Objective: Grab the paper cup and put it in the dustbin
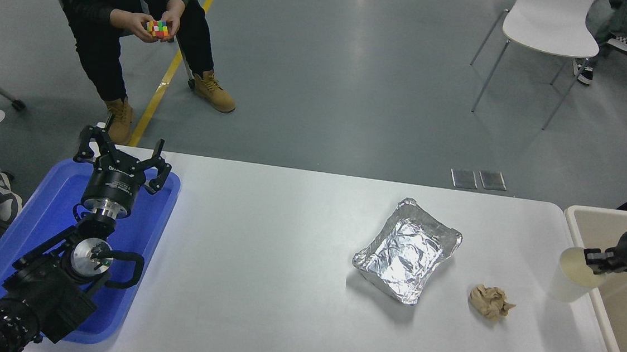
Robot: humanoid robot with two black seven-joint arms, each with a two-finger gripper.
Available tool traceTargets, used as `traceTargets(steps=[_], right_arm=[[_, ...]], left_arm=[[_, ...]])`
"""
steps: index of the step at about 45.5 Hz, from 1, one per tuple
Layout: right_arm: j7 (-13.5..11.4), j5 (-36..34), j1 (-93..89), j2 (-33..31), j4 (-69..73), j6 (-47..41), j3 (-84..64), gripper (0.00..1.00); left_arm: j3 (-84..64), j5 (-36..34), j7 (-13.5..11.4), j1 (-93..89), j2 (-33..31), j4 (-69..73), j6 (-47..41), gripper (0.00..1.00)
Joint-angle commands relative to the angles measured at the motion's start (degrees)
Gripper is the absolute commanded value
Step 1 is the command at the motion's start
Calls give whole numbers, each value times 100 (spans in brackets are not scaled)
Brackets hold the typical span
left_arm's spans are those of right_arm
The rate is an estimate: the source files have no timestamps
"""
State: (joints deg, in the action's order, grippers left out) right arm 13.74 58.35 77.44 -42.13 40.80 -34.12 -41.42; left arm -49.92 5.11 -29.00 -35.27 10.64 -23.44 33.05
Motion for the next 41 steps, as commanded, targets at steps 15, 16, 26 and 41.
traceTargets(steps=[15,16,26,41], right_arm=[[41,291,3646,-823,1588,-1088,-1649,0],[58,291,3751,-823,1615,-1088,-1728,0],[120,291,4499,-823,1949,-1088,-2274,0],[111,282,4833,-823,2107,-1088,-2494,0]], left_arm=[[0,-1,8,-6,0,-2,9,100],[0,-1,0,-6,0,-2,9,100],[0,-1,8,-6,0,-2,9,100],[0,-1,8,-6,0,-2,9,100]])
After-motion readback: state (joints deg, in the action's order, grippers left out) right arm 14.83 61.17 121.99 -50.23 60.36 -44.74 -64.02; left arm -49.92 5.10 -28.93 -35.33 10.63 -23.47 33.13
